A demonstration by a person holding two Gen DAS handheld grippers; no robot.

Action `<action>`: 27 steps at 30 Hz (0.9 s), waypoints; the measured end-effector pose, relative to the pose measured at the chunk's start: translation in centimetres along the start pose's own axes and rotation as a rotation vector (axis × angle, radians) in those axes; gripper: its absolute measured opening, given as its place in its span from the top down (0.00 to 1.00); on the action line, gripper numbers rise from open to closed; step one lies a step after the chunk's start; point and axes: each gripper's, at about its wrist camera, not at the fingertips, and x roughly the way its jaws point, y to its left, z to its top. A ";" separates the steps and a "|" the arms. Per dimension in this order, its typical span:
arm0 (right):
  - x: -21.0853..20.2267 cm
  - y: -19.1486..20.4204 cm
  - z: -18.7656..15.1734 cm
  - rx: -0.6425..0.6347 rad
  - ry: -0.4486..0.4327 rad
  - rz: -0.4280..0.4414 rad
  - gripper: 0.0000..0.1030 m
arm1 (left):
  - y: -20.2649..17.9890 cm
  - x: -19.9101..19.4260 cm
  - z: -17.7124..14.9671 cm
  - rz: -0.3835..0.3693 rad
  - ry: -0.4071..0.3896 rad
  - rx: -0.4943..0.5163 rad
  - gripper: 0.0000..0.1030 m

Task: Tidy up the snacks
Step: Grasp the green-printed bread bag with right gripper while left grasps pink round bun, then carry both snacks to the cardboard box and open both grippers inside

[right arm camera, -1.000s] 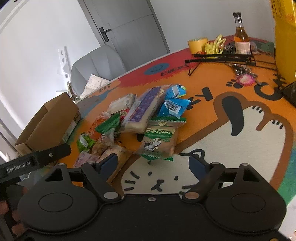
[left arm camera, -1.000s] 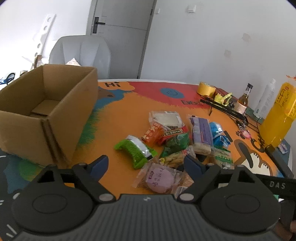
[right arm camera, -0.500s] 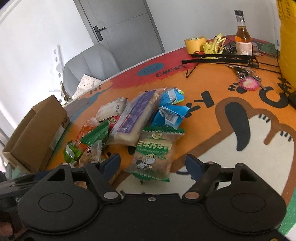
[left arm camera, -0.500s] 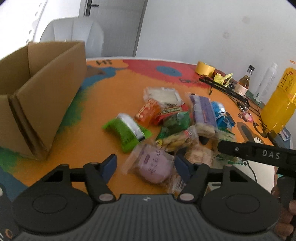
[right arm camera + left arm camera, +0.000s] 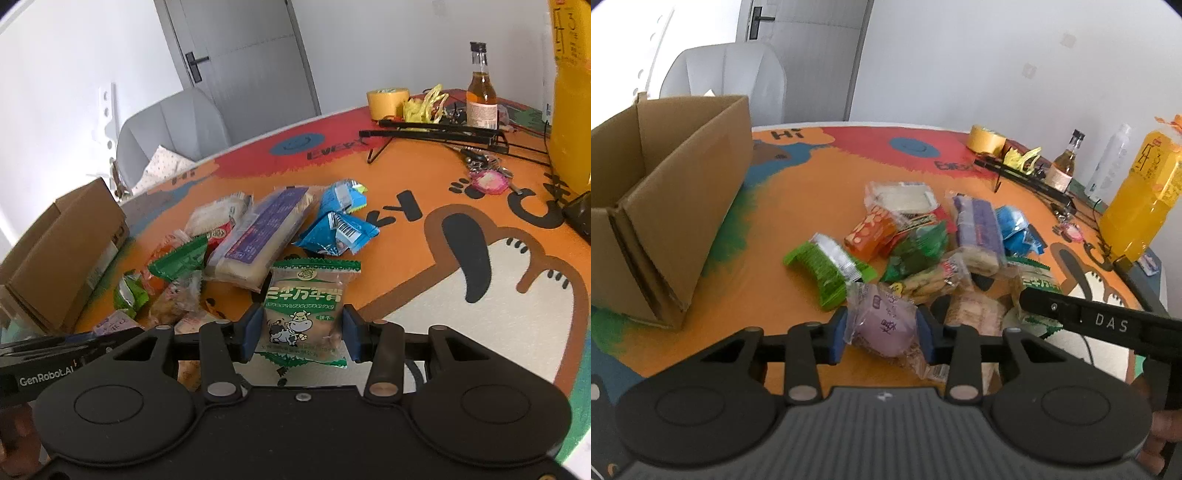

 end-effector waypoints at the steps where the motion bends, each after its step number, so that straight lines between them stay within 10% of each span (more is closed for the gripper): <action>1: -0.2 0.1 0.0 0.005 -0.006 0.005 0.58 | 0.0 -0.2 0.1 -0.004 -0.003 -0.001 0.65; 27: -2.0 5.9 5.0 0.009 -0.166 0.143 0.58 | 3.6 -4.7 8.1 0.037 -0.181 0.033 0.66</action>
